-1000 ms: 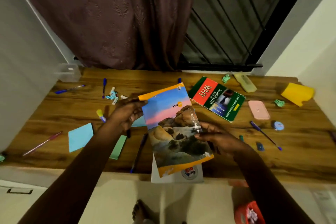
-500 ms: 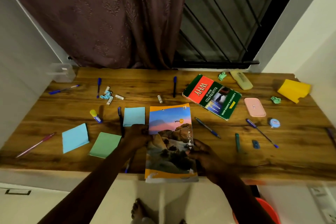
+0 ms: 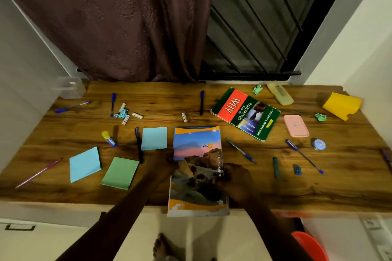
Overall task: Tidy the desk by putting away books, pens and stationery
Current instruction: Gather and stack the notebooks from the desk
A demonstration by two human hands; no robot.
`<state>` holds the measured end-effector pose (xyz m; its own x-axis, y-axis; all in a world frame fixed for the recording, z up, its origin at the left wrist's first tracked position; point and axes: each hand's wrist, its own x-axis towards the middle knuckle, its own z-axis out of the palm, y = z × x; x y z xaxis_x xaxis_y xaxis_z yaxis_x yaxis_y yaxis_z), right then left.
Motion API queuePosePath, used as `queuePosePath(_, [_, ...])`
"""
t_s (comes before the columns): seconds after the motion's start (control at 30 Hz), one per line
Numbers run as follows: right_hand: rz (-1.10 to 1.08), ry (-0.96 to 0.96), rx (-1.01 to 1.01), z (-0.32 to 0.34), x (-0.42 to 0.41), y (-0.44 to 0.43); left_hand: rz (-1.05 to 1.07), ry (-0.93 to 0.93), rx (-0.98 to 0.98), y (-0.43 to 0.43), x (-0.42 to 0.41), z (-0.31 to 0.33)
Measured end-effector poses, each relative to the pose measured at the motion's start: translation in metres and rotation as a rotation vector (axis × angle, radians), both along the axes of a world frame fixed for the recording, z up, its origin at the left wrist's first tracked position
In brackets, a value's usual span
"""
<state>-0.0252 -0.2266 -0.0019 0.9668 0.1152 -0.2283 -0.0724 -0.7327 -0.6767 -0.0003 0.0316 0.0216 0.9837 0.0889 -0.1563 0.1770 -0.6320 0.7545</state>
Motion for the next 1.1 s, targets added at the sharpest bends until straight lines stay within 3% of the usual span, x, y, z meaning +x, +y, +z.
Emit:
queuePosePath(0.33, [-0.034,-0.058,-0.086,-0.013,-0.001,0.007,0.047,0.048,0.175,-0.011,-0.002,-0.003])
queuePosePath(0.53, [-0.005,-0.121,-0.119,-0.009,-0.002,0.004,0.095,-0.081,0.304,-0.024,-0.013,-0.006])
queuePosePath(0.8, [-0.067,-0.262,0.051,0.006,-0.037,-0.017,0.017,-0.230,0.180,-0.062,-0.066,0.012])
queuePosePath(1.0, [-0.210,-0.300,0.285,0.011,-0.082,-0.032,-0.059,-0.148,-0.131,-0.088,-0.114,0.013])
queuePosePath(1.1, [-0.371,-0.196,0.379,0.002,-0.113,-0.037,-0.129,-0.098,-0.230,-0.093,-0.144,0.001])
